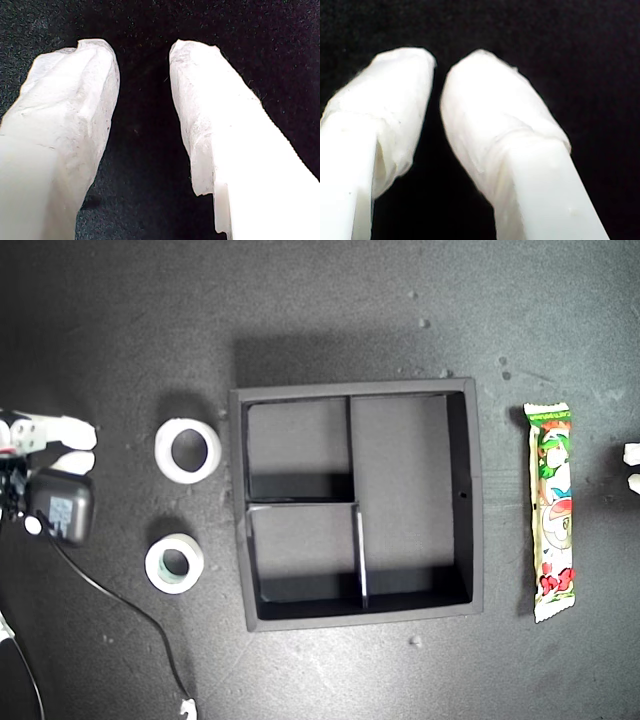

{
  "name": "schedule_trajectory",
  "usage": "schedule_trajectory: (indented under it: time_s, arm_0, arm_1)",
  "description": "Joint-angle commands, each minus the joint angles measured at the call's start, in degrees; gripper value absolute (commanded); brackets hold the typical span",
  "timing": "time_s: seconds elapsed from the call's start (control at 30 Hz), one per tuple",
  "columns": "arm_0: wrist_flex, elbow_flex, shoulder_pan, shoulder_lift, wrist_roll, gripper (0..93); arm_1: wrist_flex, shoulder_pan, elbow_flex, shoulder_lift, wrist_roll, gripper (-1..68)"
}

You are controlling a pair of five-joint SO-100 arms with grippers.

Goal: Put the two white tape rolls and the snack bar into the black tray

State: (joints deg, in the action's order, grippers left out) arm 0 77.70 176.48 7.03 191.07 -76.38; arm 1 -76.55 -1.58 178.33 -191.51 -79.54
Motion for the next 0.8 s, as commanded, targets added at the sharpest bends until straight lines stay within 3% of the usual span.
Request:
schedule_trajectory:
  time_s: [0.0,0.77]
  arm_0:
    - [2.29,3.34,-0.18,2.99,0.26,2.1]
    - [2.29,3.34,-0.18,2.99,0.26,2.1]
  arm_1:
    - [-0.26,0.18,0.7,-0.44,1.93,6.6]
    - [-0.26,0.26,0.7,-0.44,5.1,6.5]
